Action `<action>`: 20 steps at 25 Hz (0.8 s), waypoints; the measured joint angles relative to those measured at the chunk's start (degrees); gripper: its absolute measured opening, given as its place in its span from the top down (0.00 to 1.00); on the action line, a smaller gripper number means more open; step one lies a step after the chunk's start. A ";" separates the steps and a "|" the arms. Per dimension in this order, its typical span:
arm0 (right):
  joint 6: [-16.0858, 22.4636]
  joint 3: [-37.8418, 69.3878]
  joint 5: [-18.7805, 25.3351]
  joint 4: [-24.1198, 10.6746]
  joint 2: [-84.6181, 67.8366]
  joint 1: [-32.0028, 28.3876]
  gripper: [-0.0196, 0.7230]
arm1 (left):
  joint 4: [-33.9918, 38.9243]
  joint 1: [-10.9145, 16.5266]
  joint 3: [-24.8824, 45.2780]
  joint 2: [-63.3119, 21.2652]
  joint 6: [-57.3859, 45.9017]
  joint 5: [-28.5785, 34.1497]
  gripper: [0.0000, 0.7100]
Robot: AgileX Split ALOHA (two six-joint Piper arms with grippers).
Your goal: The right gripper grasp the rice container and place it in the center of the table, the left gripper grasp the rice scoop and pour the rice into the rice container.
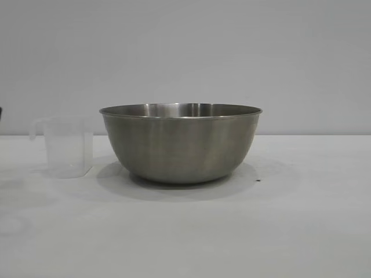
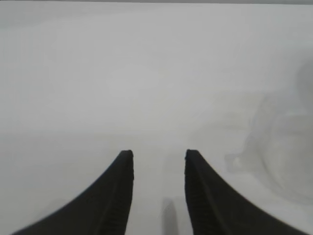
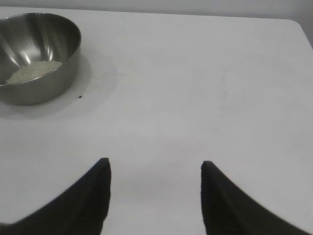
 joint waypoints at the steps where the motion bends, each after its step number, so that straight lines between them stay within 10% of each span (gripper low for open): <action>1: 0.00 0.00 0.00 0.00 0.00 0.00 0.49 | 1.49 1.39 0.00 0.00 -0.10 0.00 0.70; 6: 0.00 0.00 0.00 0.00 0.00 0.00 0.49 | 6.71 6.57 0.00 0.00 -0.22 0.00 0.70; 20: 0.00 0.00 0.00 0.00 0.00 0.00 0.49 | 8.11 6.67 -4.16 -4.13 -3.18 6.17 0.70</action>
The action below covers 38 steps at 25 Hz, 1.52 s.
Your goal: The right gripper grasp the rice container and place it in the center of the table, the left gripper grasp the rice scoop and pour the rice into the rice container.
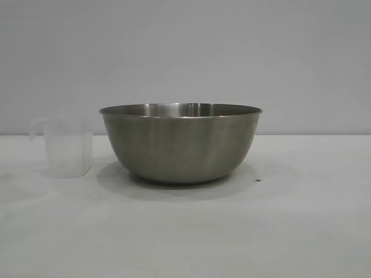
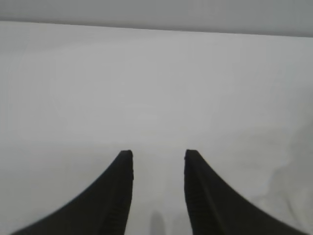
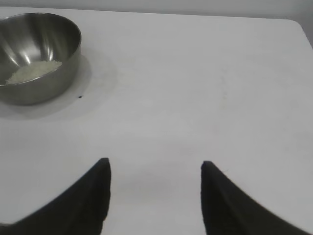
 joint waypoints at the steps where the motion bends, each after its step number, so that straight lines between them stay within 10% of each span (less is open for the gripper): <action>1: 0.00 0.00 0.00 0.00 0.00 0.00 0.49 | 0.00 0.00 -1.08 -0.91 0.00 2.83 0.70; 24: 0.00 0.00 0.00 0.00 0.00 0.00 0.49 | 0.78 0.14 -34.54 -10.97 1.14 78.86 0.70; 38: 0.00 0.00 0.00 0.00 0.00 0.00 0.49 | -7.37 0.14 -40.91 -10.97 5.51 101.71 0.70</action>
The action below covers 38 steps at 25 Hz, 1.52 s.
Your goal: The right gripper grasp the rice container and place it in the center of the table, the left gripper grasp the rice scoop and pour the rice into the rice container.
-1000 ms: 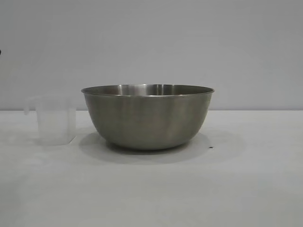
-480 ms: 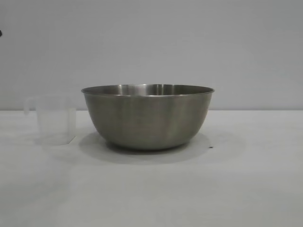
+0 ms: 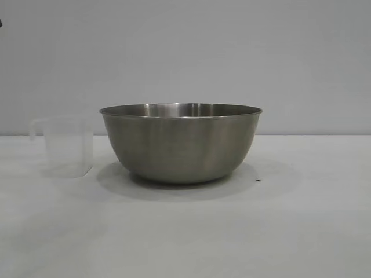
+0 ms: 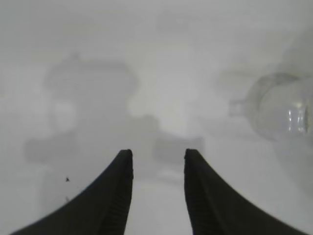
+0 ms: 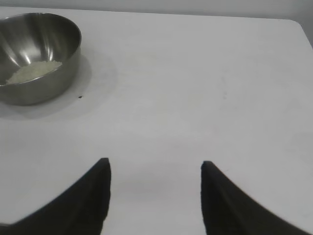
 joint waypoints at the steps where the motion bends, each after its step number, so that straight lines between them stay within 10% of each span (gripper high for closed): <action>1: 0.00 0.00 0.00 0.00 0.00 0.00 0.49 | 0.00 0.00 0.00 0.00 0.12 0.88 0.70; 21: 0.00 0.00 0.00 0.00 0.00 0.00 0.49 | 4.40 0.00 -8.06 -0.04 4.33 24.26 0.70; 38: 0.00 0.00 0.00 0.00 0.00 0.00 0.49 | 2.50 0.00 -6.20 -14.55 5.86 27.52 0.70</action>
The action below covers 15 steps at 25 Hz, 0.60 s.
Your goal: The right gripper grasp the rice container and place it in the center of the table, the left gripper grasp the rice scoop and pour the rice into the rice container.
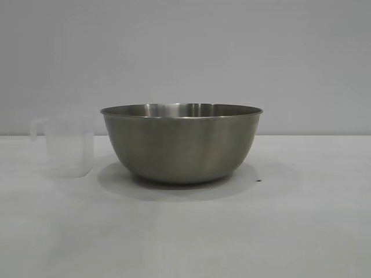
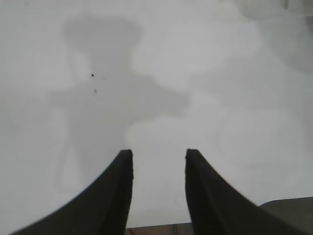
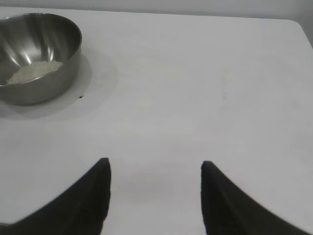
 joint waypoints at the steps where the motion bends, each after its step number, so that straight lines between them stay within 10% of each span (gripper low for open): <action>1: 0.00 0.00 0.00 0.00 0.00 0.00 0.49 | 0.30 0.00 0.92 -1.26 -0.12 0.00 0.70; 15: 0.00 0.00 0.00 0.00 0.00 0.00 0.49 | 0.66 0.00 19.76 -25.43 -0.48 0.45 0.70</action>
